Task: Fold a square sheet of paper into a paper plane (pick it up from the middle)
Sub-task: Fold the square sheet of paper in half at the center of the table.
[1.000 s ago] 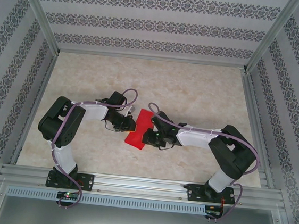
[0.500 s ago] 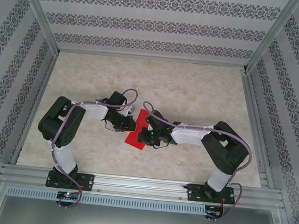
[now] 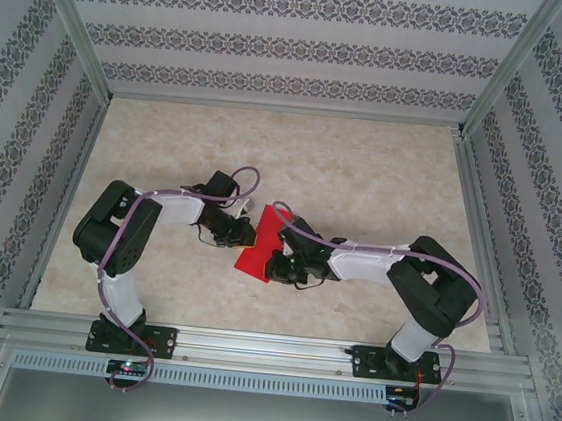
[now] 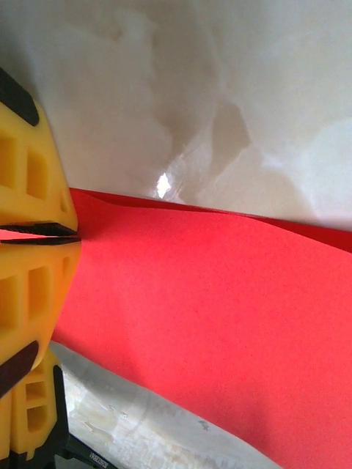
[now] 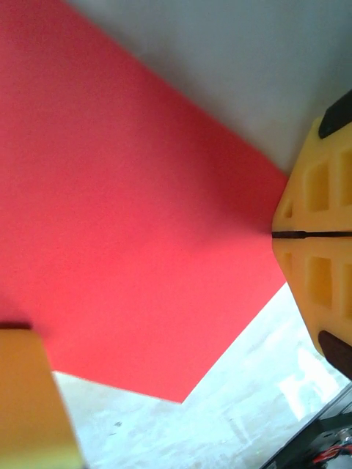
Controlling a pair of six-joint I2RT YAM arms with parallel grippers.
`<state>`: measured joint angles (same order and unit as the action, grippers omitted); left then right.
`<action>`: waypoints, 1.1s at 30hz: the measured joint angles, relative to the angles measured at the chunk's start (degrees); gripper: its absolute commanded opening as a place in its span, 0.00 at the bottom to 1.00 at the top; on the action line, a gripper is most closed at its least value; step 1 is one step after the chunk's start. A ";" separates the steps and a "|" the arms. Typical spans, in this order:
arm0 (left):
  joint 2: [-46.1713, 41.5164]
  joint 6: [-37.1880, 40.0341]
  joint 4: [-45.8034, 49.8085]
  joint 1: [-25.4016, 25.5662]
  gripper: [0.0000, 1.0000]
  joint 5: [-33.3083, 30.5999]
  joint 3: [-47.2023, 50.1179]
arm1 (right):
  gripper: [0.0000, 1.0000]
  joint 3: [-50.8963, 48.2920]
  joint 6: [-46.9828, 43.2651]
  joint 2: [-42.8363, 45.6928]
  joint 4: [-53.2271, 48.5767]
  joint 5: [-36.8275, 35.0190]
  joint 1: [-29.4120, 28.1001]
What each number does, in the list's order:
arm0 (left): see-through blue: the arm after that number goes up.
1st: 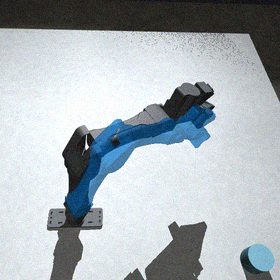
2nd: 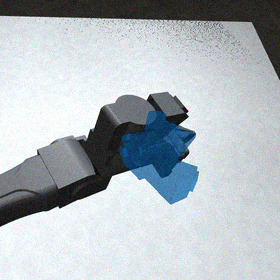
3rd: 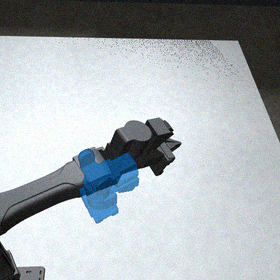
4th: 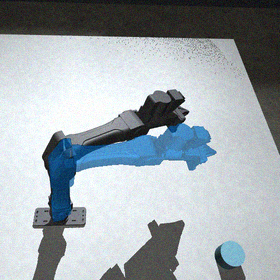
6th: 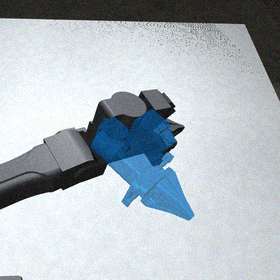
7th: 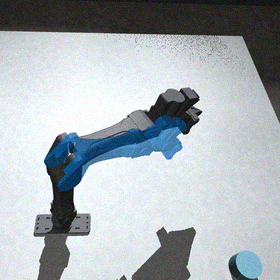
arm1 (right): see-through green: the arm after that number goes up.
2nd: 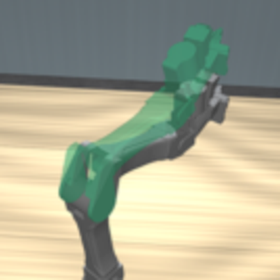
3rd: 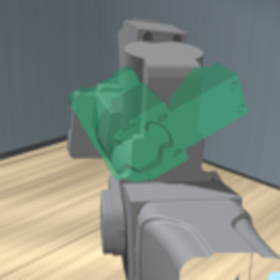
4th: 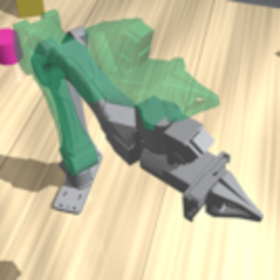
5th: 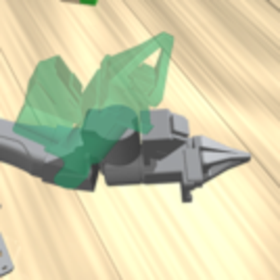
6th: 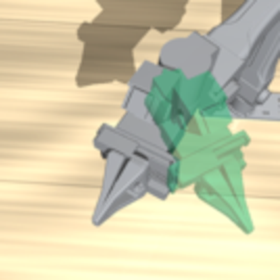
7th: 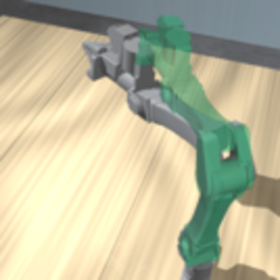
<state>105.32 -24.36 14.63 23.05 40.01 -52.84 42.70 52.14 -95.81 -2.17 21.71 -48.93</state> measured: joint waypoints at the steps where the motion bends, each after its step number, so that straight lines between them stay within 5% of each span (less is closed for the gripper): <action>1: 0.02 0.00 0.04 0.00 0.16 -0.04 -0.04 | 0.08 -0.17 -0.04 0.24 -0.35 0.04 -0.11; 20: 0.09 0.17 0.48 0.11 0.16 -0.35 -0.28 | 0.05 3.08 2.12 -2.58 1.27 3.69 -0.04; 33: 0.46 0.20 1.20 0.13 0.16 -0.35 -0.83 | 0.05 -3.89 1.07 2.16 2.43 3.65 0.02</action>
<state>105.78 -24.16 15.84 23.18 39.66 -53.67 38.81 53.21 -93.65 0.25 25.36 -48.90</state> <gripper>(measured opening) 0.163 0.053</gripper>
